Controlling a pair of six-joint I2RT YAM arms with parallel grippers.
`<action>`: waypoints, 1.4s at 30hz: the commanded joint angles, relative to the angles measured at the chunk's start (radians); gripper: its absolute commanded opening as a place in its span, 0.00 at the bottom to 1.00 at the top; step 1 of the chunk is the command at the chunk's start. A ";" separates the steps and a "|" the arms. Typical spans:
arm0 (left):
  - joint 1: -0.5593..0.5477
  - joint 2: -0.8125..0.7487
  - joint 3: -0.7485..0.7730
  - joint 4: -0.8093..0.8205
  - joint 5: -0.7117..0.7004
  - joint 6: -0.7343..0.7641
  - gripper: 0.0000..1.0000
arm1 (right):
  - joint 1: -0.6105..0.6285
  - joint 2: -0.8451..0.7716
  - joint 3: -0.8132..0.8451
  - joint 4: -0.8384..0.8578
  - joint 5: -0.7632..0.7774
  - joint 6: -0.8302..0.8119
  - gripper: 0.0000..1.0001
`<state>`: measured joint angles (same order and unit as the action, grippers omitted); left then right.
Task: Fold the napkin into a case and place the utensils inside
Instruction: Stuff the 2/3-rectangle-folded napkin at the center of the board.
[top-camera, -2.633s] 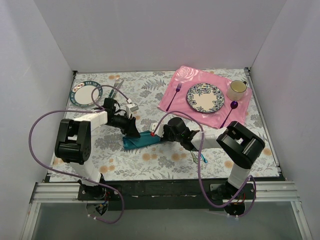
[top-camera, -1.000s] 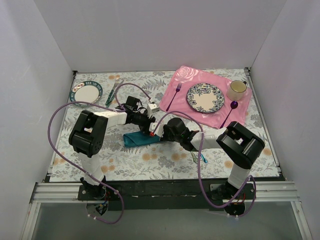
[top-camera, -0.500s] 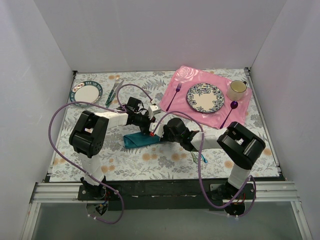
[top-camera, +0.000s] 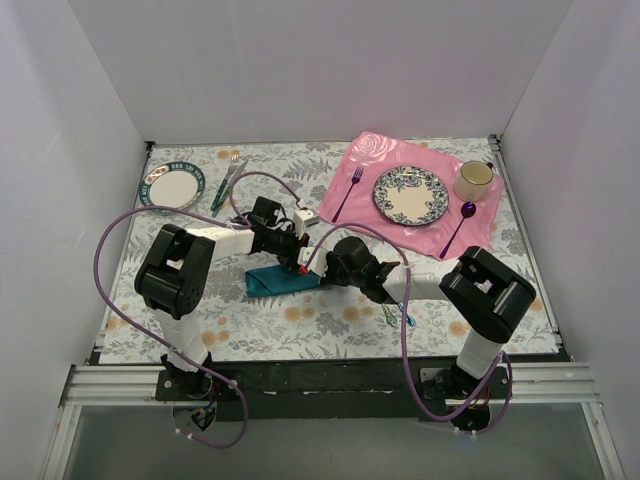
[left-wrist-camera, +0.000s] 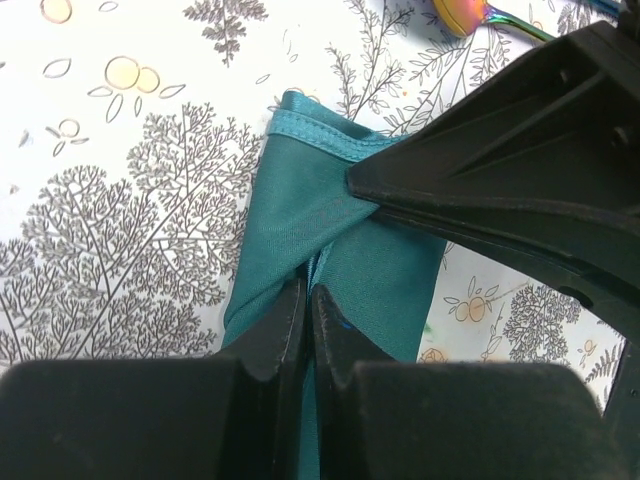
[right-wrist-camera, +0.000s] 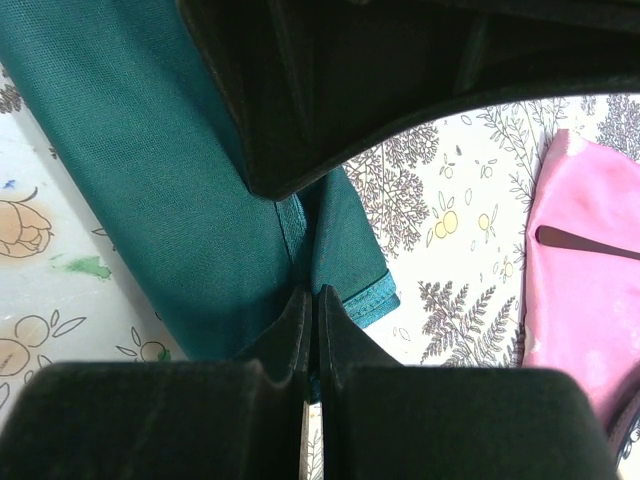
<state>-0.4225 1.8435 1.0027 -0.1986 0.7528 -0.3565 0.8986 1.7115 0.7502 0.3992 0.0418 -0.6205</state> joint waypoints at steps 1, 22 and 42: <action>0.024 -0.072 -0.030 0.021 -0.053 -0.056 0.00 | 0.003 -0.027 0.020 -0.013 0.009 0.011 0.01; 0.071 0.014 0.004 -0.018 -0.087 -0.163 0.00 | 0.003 -0.038 0.044 -0.034 0.038 0.031 0.01; 0.142 -0.043 -0.032 0.056 -0.066 -0.282 0.00 | 0.005 -0.027 0.014 -0.062 0.041 0.036 0.01</action>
<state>-0.3328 1.8324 0.9710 -0.1612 0.7677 -0.6228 0.9123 1.7077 0.7727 0.4126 0.0322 -0.5900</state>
